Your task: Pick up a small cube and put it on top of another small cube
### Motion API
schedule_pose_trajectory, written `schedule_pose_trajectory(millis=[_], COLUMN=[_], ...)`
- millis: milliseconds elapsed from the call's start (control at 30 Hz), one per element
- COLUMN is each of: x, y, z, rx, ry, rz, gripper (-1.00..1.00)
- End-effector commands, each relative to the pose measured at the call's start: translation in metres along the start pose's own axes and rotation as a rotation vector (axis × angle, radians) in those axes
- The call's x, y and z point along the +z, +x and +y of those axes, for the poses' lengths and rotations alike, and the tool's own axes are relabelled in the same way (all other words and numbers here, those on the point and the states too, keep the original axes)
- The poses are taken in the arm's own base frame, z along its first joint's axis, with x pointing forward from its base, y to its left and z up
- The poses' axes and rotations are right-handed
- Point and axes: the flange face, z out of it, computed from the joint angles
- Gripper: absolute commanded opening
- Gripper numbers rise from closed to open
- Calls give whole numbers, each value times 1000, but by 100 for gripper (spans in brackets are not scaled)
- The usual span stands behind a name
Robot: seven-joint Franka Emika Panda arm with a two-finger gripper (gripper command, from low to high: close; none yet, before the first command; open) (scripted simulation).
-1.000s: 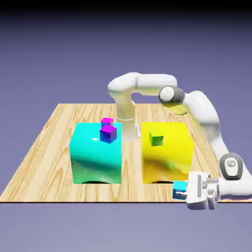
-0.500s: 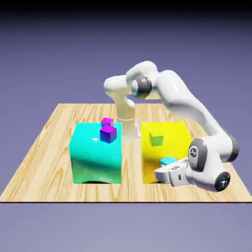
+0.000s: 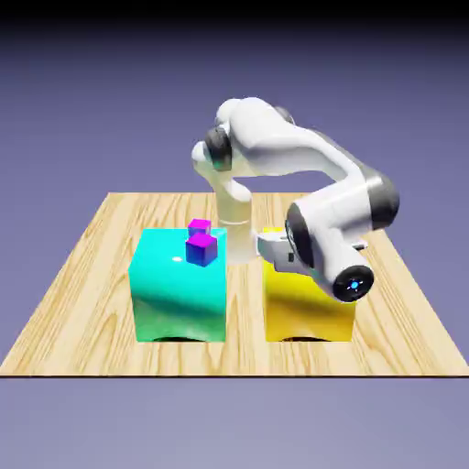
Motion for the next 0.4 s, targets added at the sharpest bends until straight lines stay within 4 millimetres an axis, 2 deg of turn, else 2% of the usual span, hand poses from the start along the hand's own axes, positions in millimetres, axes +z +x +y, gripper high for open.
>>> schedule_pose_trajectory(millis=[0,267,300,367], x=[4,42,42,36], y=[1,11,11,9], z=[-1,-10,-10,-9], rx=[0,1,1,1], ry=[-1,-1,-1,-1], rz=[0,0,0,0], gripper=[-100,-100,100,100])
